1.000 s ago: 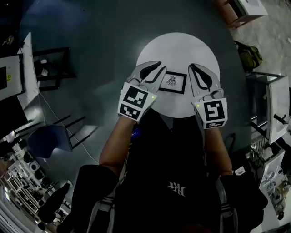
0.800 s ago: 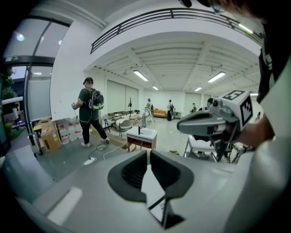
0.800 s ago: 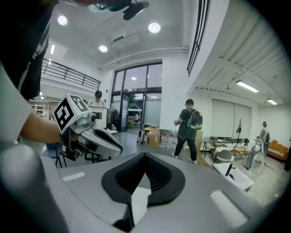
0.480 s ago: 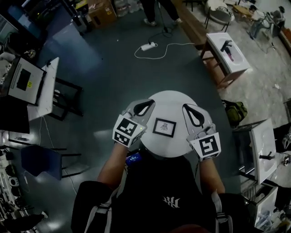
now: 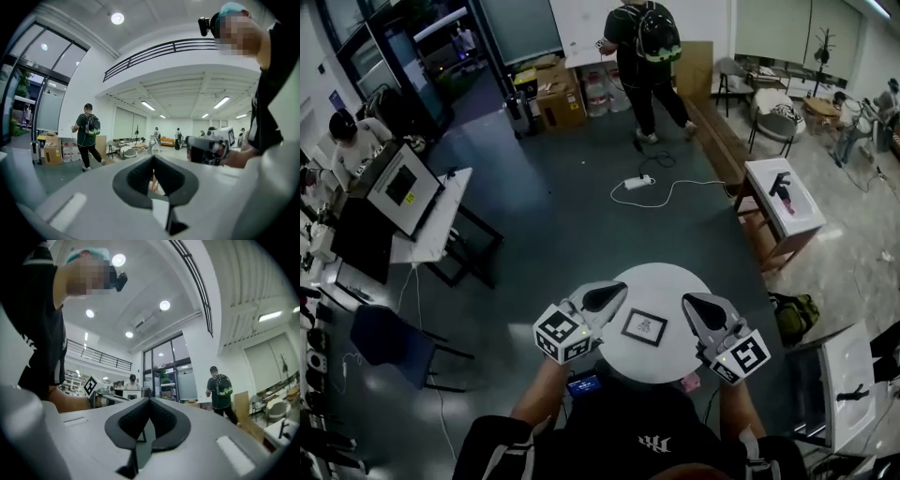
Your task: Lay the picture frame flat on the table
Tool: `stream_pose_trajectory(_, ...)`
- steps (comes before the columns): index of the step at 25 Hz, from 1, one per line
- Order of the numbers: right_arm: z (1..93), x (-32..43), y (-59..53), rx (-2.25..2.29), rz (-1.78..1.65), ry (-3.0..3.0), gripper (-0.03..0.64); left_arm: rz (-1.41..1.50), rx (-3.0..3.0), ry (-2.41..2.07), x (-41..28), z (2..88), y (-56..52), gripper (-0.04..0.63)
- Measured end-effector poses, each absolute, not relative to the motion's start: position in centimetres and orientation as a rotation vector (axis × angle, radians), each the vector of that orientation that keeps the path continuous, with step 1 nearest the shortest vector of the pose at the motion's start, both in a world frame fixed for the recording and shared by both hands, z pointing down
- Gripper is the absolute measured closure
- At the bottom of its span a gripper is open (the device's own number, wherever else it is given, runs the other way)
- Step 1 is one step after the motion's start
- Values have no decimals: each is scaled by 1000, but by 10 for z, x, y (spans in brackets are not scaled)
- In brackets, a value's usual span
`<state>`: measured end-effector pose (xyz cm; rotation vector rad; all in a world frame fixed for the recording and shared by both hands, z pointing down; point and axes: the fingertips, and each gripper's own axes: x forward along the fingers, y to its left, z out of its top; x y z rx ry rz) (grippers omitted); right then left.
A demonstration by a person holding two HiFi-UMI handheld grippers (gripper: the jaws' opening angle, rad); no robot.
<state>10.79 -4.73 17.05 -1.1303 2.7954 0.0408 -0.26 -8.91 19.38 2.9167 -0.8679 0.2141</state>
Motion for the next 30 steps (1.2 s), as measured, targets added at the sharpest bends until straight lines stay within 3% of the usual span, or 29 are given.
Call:
stream_pose_trajectory(10, 154, 58, 3, -842, -28, 2849, 617, 214, 2998, -744, -6, 172, -27, 592)
stream_pose_trajectory(22, 156, -54, 84, -829, -135, 2859, 617, 239, 3018, -629, -98, 192, 79, 592)
stream_pose_trajectory(30, 184, -81, 138, -880, -267, 2844, 617, 188, 2942, -590, -133, 227, 135, 592)
